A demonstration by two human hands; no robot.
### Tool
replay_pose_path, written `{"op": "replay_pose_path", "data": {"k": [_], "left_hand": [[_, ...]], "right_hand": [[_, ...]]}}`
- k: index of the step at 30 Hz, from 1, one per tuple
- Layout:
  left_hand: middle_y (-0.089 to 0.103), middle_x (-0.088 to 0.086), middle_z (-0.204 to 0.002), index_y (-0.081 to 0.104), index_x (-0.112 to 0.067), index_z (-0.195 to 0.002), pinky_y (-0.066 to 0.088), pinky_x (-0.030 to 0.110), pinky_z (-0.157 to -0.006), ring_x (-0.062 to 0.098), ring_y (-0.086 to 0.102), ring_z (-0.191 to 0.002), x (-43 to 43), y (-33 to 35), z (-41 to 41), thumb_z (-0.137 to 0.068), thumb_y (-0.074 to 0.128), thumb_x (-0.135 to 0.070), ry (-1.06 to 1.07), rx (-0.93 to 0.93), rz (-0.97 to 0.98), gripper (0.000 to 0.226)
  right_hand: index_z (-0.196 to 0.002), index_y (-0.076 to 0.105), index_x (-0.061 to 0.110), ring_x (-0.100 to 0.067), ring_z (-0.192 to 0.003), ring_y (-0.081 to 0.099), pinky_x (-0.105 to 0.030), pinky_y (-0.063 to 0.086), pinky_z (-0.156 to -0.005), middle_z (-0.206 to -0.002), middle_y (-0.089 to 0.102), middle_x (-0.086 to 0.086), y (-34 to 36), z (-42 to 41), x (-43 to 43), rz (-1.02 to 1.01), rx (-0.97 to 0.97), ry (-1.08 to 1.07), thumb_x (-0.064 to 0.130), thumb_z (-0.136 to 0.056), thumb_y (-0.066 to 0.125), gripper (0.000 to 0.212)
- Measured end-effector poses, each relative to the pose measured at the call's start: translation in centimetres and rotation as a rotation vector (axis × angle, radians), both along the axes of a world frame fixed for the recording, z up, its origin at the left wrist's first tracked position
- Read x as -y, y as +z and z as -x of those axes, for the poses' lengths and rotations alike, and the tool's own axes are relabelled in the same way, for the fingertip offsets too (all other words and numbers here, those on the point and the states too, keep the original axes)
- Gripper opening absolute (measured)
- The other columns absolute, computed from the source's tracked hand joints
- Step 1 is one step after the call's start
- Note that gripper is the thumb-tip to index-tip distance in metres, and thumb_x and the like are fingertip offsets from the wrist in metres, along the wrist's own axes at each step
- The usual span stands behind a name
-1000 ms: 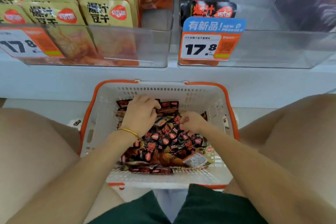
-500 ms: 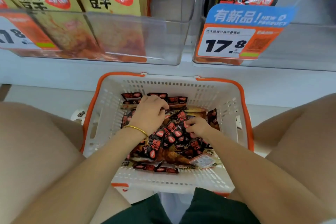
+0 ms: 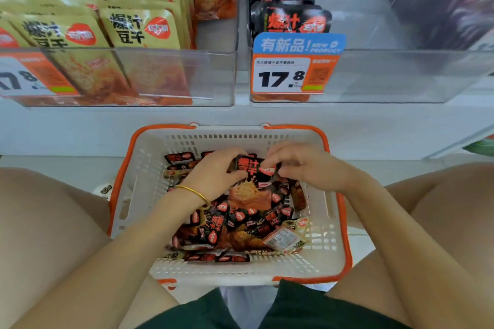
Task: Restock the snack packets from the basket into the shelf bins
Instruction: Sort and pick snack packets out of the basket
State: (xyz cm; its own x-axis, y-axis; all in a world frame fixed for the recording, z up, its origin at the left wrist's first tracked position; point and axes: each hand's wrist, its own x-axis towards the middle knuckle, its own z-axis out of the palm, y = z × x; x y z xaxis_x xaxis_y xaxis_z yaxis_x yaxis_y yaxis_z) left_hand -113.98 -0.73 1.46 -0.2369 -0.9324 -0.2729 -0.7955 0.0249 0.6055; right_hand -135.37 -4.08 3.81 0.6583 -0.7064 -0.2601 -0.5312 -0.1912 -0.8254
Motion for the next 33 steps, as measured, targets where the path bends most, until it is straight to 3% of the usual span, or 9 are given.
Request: {"op": "replay_pose_path", "data": {"k": [3,5,11,15,19,23,27,30,33], "left_hand": [[0.063,0.002,-0.091,0.058,-0.023,-0.096,0.047,0.030,-0.077,0.019,0.059,-0.084,0.2,3.8,0.6,-0.087,0.065,-0.020,0.028,-0.114,0.141,0.011],[0.061,-0.003,-0.079,0.053,-0.031,-0.081,0.045,0.024,-0.068,0.014,0.058,-0.073,0.5,7.3,1.2,-0.083,0.070,-0.018,0.058,-0.227,0.235,0.022],[0.063,-0.001,-0.082,0.053,-0.027,-0.093,0.045,0.015,-0.069,0.003,0.058,-0.071,1.6,18.6,3.2,-0.083,0.067,-0.011,0.023,-0.529,0.517,0.023],[0.060,0.004,-0.098,0.052,-0.016,-0.110,0.042,0.007,-0.073,-0.006,0.053,-0.076,3.8,22.3,3.5,-0.083,0.061,-0.010,0.078,-0.529,0.780,0.029],[0.052,0.004,-0.108,0.044,-0.012,-0.132,0.040,0.008,-0.073,0.003,0.052,-0.080,5.4,21.6,3.8,-0.086,0.059,-0.006,0.131,-0.369,0.816,0.049],[0.046,0.000,-0.109,0.036,-0.018,-0.142,0.042,0.025,-0.082,0.015,0.051,-0.087,6.2,20.0,3.7,-0.086,0.058,-0.004,0.110,-0.256,0.820,0.062],[0.058,0.005,-0.105,0.055,-0.019,-0.127,0.044,0.047,-0.087,0.029,0.051,-0.099,6.8,19.1,3.4,-0.086,0.053,-0.016,0.072,0.037,0.876,0.041],[0.059,0.005,-0.108,0.060,-0.021,-0.121,0.039,0.045,-0.087,0.031,0.046,-0.108,6.6,18.5,3.7,-0.089,0.056,-0.013,0.073,0.133,0.887,0.033],[0.060,0.004,-0.102,0.063,-0.018,-0.110,0.040,0.045,-0.088,0.030,0.050,-0.103,6.9,18.8,3.9,-0.086,0.061,-0.011,0.064,0.097,0.928,0.025]], "right_hand": [[-0.102,0.064,0.017,-0.019,-0.087,0.064,-0.031,0.054,-0.077,-0.104,0.065,-0.007,4.1,0.7,-1.1,-0.043,0.220,-0.222,0.000,-0.083,0.067,0.027],[-0.107,0.056,0.020,-0.018,-0.082,0.064,-0.030,0.055,-0.072,-0.104,0.065,-0.007,6.8,0.8,-1.5,-0.019,0.332,-0.288,-0.006,-0.079,0.067,0.040],[-0.092,0.051,0.020,-0.002,-0.057,0.061,-0.023,0.051,-0.048,-0.064,0.065,0.011,16.0,1.6,0.0,0.297,0.565,-0.373,-0.009,-0.081,0.063,0.034],[-0.097,0.042,0.022,-0.005,-0.060,0.057,-0.023,0.049,-0.048,-0.079,0.055,0.004,20.6,1.6,2.2,0.594,0.715,-0.506,0.002,-0.084,0.057,0.028],[-0.094,0.037,0.025,-0.010,-0.064,0.058,-0.030,0.052,-0.048,-0.081,0.055,0.002,20.6,0.6,4.5,0.644,0.590,-0.499,0.007,-0.081,0.057,0.029],[-0.092,0.037,0.032,-0.020,-0.072,0.059,-0.039,0.053,-0.058,-0.080,0.053,0.007,17.8,-0.1,5.8,0.635,0.402,-0.448,0.005,-0.078,0.057,0.035],[-0.105,0.056,0.016,-0.003,-0.072,0.052,-0.019,0.044,-0.071,-0.083,0.056,0.010,15.4,0.2,6.2,0.684,0.187,-0.417,0.006,-0.090,0.057,0.019],[-0.106,0.067,0.009,-0.010,-0.084,0.043,-0.011,0.033,-0.067,-0.087,0.056,-0.002,15.2,0.9,6.2,0.810,0.021,-0.395,0.015,-0.093,0.055,0.019],[-0.105,0.068,0.007,-0.012,-0.083,0.048,-0.011,0.033,-0.061,-0.081,0.054,0.006,16.0,1.2,6.3,0.793,-0.020,-0.369,0.015,-0.093,0.055,0.019]]}}
